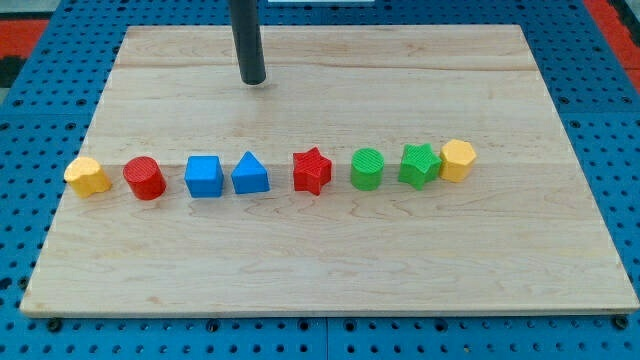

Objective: Move the arm vertical to the hexagon

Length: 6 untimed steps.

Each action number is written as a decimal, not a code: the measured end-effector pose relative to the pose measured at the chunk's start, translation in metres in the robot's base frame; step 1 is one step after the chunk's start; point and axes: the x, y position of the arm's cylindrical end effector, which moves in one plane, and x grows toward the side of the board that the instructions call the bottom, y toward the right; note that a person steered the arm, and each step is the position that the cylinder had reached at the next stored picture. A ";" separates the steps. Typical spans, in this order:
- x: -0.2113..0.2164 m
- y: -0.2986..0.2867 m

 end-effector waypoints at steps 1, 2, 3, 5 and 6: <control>0.000 -0.003; 0.000 -0.002; -0.015 0.076; 0.031 0.286; 0.115 0.316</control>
